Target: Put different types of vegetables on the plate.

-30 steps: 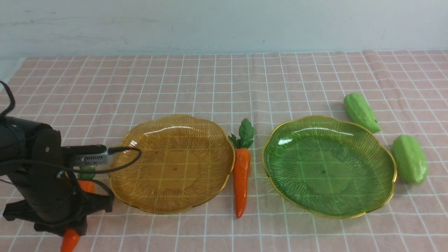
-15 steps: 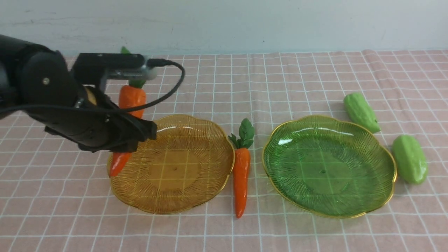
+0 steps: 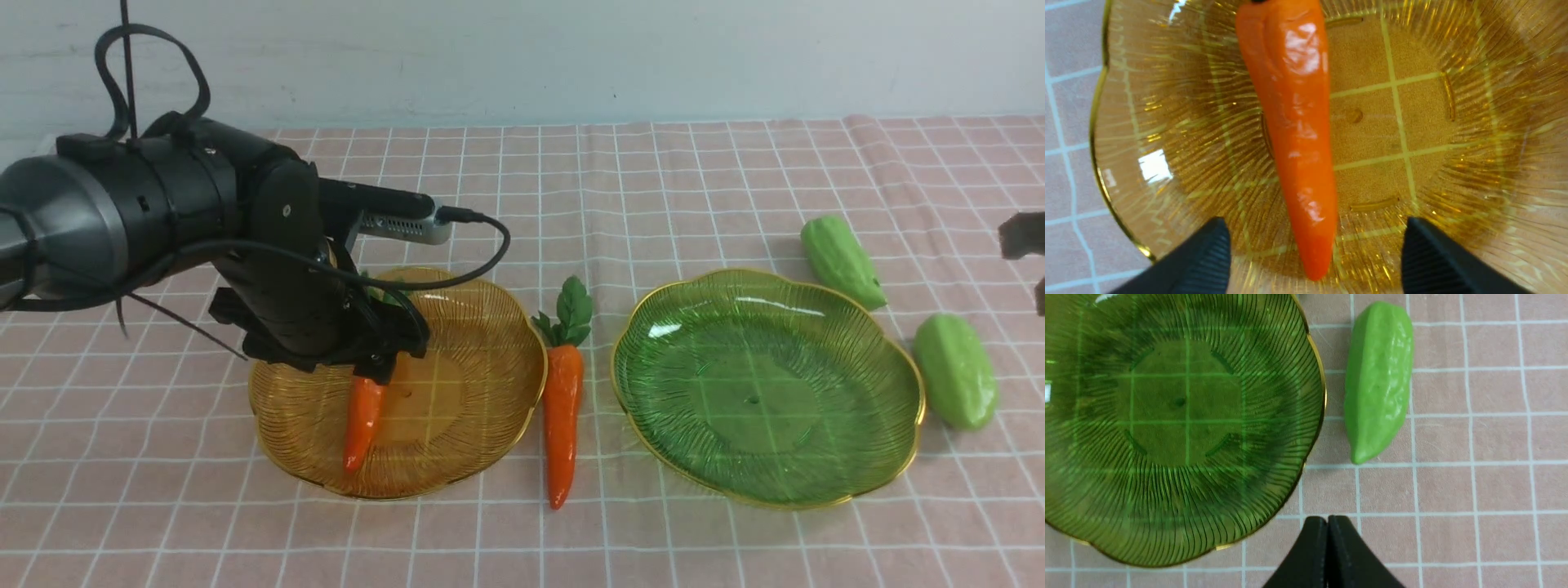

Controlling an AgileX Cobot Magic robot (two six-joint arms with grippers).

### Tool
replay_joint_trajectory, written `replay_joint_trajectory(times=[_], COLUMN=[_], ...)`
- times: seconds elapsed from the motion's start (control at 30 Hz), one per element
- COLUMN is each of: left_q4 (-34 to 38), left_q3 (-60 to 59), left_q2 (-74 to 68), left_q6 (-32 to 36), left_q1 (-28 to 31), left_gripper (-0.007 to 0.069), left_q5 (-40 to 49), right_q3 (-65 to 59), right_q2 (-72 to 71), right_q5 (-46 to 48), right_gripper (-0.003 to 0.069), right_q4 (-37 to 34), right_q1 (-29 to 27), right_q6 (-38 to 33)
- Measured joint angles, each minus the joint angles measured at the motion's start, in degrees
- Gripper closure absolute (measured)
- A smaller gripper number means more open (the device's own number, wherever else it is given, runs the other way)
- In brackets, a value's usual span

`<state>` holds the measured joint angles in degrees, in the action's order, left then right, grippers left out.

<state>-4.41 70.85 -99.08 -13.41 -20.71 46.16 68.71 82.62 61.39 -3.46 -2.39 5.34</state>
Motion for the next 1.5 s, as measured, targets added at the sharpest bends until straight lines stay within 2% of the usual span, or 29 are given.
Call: replay_joint_trajectory(times=[0.07,0.13,0.2,0.27,0.3,0.33,0.37,0.43,0.47,0.67,0.73,0.77,0.8,1.0,1.13,1.27,1.5], left_q4=[-0.05,0.07,0.13,0.18,0.18,0.18,0.18,0.31,0.31,0.31,0.31,0.31,0.31,0.31,0.5,1.89,5.24], left_q3=[0.0,0.0,0.0,0.0,0.0,0.0,0.0,0.0,0.0,0.0,0.0,0.0,0.0,0.0,-0.92,-3.16,-6.43], left_q2=[0.07,0.82,2.54,5.63,7.42,9.05,11.47,15.4,17.14,24.08,26.28,27.15,27.96,30.82,30.89,30.91,30.91], left_q6=[0.86,1.6,2.25,2.88,3.45,3.78,3.96,4.13,4.13,4.33,4.33,4.33,4.33,4.33,4.33,4.33,4.33], left_q1=[0.0,-0.02,-0.02,-0.02,-0.02,-0.02,-0.02,-0.02,-0.02,-0.02,-0.02,-0.02,-0.02,-0.02,-0.02,-0.02,-0.02], left_gripper=[0.0089,0.011,0.0193,0.0362,0.047,0.0533,0.0583,0.0615,0.062,0.0628,0.0628,0.0628,0.0628,0.0628,0.0628,0.0628,0.0628], left_q5=[0.6,2.49,5.06,7.96,9.39,10.41,11.83,14.19,15.23,18.54,19.3,19.42,19.54,20.04,20.4,19.04,15.88], right_q3=[2.09,3.48,5.49,7.09,7.86,8.76,9.55,10.72,11.05,12.08,12.38,12.86,13.05,20.03,23.68,24.2,24.2], right_q2=[5.88,9.6,14.33,18.25,20.04,22.48,24.16,27.85,29.21,33.75,34.68,34.83,34.83,33.99,30.95,29.19,30.51], right_q5=[-1.66,-3.53,-5.94,-7.51,-8.04,-8.39,-8.64,-8.95,-9.01,-9.28,-9.28,-8.73,-8.51,0.47,6.98,8.44,8.75], right_gripper=[0.0615,0.0559,0.0454,0.0361,0.0313,0.0249,0.0208,0.013,0.0116,0.0105,0.0144,0.0209,0.0224,0.0223,0.0223,0.0223,0.0223], right_q4=[-2.62,-3.02,-3.1,-3.23,-3.23,-3.23,-3.23,-3.23,-3.23,-3.23,-3.09,-2.76,-2.54,-0.69,-6.08,-13.2,-12.42], right_q1=[-3.29,-3.92,-4.05,-4.07,-4.07,-4.07,-4.07,-4.07,-4.07,-4.11,-4.11,-4.11,-4.11,-4.11,-3.79,0.54,10.49], right_q6=[-1.03,-2.52,-3.4,-3.52,-3.54,-3.54,-3.54,-3.54,-3.54,-3.54,-3.34,-3.29,-3.29,-3.25,-3.45,-5.34,-7.27])
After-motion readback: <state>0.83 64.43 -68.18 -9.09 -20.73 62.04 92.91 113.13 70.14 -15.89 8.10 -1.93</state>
